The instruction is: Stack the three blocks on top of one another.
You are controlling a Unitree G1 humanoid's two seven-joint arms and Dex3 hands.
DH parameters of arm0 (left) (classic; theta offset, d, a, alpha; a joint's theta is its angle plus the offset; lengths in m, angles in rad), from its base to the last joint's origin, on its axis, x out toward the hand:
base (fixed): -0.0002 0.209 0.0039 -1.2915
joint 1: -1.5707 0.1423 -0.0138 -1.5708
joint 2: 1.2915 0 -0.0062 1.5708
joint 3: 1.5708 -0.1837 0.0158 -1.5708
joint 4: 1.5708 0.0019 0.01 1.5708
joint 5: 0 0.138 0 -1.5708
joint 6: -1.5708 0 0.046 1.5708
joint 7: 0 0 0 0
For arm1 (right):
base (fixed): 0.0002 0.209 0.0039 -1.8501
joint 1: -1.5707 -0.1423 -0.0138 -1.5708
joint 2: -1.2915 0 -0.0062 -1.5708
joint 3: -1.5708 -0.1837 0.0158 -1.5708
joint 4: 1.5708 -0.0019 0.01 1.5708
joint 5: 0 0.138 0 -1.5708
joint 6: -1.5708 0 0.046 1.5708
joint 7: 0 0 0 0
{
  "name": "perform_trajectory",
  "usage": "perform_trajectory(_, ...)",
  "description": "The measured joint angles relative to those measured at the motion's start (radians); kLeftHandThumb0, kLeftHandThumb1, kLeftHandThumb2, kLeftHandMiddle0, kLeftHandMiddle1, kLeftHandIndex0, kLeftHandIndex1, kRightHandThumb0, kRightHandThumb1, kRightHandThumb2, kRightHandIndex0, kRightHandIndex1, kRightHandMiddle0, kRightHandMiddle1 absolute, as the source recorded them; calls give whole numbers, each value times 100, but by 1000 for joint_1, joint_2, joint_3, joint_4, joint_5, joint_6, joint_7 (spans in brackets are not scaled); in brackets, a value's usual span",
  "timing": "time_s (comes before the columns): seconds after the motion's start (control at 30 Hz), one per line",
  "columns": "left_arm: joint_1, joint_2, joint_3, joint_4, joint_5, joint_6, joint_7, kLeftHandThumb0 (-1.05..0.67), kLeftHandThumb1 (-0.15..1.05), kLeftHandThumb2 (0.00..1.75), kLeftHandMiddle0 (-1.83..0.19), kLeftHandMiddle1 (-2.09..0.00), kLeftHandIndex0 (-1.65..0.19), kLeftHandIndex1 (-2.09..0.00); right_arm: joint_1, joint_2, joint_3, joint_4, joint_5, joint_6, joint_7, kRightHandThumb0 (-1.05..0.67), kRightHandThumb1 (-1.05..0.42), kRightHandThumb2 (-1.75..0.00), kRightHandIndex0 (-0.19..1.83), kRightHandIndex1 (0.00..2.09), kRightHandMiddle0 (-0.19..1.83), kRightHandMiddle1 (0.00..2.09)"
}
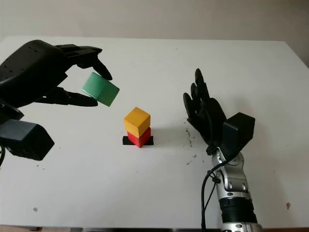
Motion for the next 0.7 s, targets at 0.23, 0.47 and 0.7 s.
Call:
perform_trajectory(0.23, -255, -21, -91, 187, -134, -22, -213, -38, 94, 5, -45, -3, -59, -121, 3, 2, 6, -1, 2, -2, 0, -79, -105, -48, -19, 0, -19, 1)
perform_trajectory(0.47, -376, -84, -173, 321, -170, -19, -351, -44, 99, 6, -42, -1, -49, -138, 7, 6, 9, -1, -1, -16, -3, -77, -105, -49, -19, 0, -19, 1)
perform_trajectory(0.7, -438, -121, -230, 380, -126, 3, -410, -42, 102, 6, -38, -2, -48, -128, 11, 13, 18, -2, -20, -18, -27, -76, -105, -48, -19, 0, -18, 4)
